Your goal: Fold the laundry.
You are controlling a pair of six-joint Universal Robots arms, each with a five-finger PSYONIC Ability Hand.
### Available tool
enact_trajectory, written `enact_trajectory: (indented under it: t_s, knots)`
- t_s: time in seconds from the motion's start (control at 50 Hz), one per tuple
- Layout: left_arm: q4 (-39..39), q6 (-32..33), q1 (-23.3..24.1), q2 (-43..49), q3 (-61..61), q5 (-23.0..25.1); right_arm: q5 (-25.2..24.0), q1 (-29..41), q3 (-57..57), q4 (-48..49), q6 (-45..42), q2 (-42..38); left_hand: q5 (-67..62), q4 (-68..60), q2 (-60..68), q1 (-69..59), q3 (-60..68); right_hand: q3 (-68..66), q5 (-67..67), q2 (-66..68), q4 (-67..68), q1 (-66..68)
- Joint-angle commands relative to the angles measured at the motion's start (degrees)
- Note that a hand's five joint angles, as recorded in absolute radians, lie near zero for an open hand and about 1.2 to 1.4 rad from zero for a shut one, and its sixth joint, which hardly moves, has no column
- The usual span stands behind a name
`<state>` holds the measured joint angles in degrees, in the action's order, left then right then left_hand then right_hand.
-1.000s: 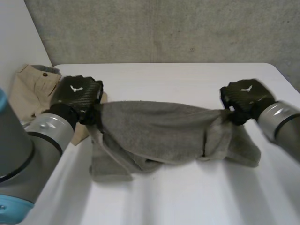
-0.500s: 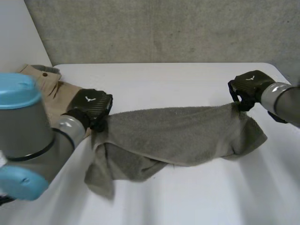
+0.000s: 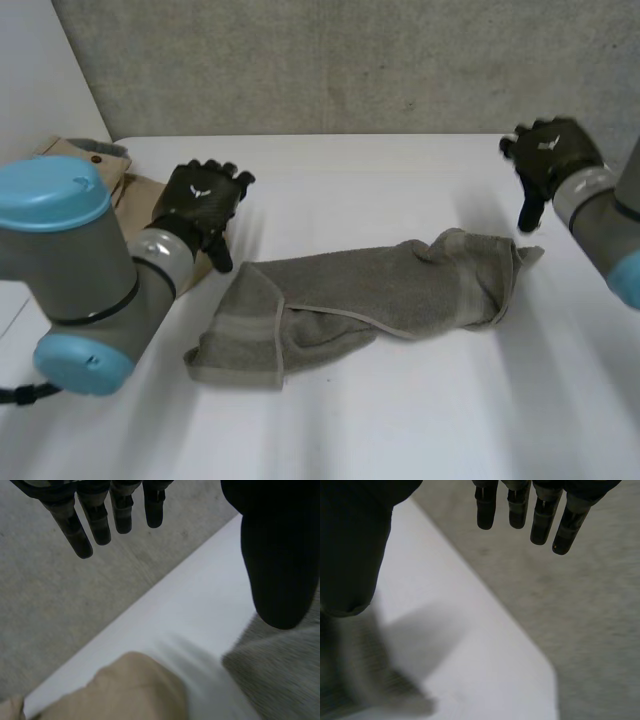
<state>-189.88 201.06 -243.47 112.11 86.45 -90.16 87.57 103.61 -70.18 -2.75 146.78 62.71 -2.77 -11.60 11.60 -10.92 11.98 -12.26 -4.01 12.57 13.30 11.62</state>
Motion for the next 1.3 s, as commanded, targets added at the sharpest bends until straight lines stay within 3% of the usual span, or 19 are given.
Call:
enact_trajectory:
  t_s: [0.02, 0.12, 0.22, 0.56, 0.64, 0.66, 0.68, 0.82, 0.88, 1.0, 1.12, 1.3]
  knots:
    - [4.87, -6.02, 0.89, -4.44, 6.80, -0.46, -9.25, 0.80, -16.38, -2.61, -4.39, 6.63, -0.47, -1.64, 1.64, -2.32, 1.26, -10.76, -9.02, 10.45, 9.72, 11.40]
    - [6.19, -10.07, 2.12, -4.79, 8.21, -0.45, -13.48, 0.36, -24.37, 0.63, -14.48, 7.43, -0.64, -1.81, 1.81, -2.49, 1.43, -11.45, -9.70, 11.14, 10.41, 12.09]
    - [6.02, -10.43, 2.91, -4.18, 9.62, -0.37, -13.66, 0.10, -28.43, 7.23, -19.69, 6.99, -0.81, -1.98, 1.97, -2.66, 1.60, -12.46, -10.71, 12.14, 11.42, 13.10]
    - [5.75, -10.34, 3.17, -4.00, 9.71, -0.37, -14.27, 0.36, -24.57, 13.56, -21.01, -4.26, -0.98, -2.15, 2.14, -2.82, 1.77, -25.06, -23.32, 24.75, 24.02, 25.70]
    - [5.75, -10.34, 3.26, -4.00, 9.88, -0.45, -14.10, 0.36, -22.72, 13.83, -20.83, -5.40, -0.98, -2.15, 2.14, -2.82, 1.77, -40.65, -38.90, 40.34, 39.61, 41.29]
    - [5.75, -10.34, 3.35, -3.92, 9.88, -0.54, -13.92, 0.27, -21.76, 14.00, -20.75, -5.84, -0.98, -2.15, 2.14, -2.82, 1.77, -59.37, -57.62, 59.06, 58.33, 60.01]
    - [5.75, -10.25, 3.44, -3.92, 10.06, -0.46, -13.75, 0.18, -21.23, 14.09, -20.66, -6.02, -1.14, -2.31, 2.31, -2.99, 1.93, -67.66, -65.91, 67.35, 66.62, 68.30]
    - [5.66, -9.90, 4.75, -3.56, 9.80, -0.28, -12.96, -1.21, -18.50, 13.65, -20.13, -5.50, -2.32, -3.49, 3.49, -4.17, 3.11, -67.74, -65.99, 67.43, 66.70, 68.38]
    - [5.75, -9.90, 5.11, -1.55, 8.74, -0.37, -12.69, -2.62, -18.15, 13.65, -19.34, -4.97, -2.15, -3.32, 3.32, -4.00, 2.94, -67.74, -65.99, 67.43, 66.70, 68.38]
    - [6.10, -10.08, 5.90, 3.81, 4.44, -0.63, -10.49, -6.40, -16.04, 12.16, -6.88, -1.72, -2.15, -3.32, 3.32, -4.00, 2.94, -67.74, -65.99, 67.43, 66.70, 68.38]
    - [5.84, -10.16, 6.07, 7.07, 1.80, -0.72, -12.77, -8.07, -13.41, 3.22, 2.62, 0.65, -2.66, -3.83, 3.82, -4.50, 3.45, -67.74, -65.99, 67.43, 66.70, 68.38]
    - [5.84, -9.90, 7.39, 11.72, -2.15, -0.46, -15.24, -8.87, -12.96, -2.43, 3.25, 0.83, -14.40, -15.57, 15.57, -16.25, 15.19, -67.74, -65.99, 67.43, 66.70, 68.38]
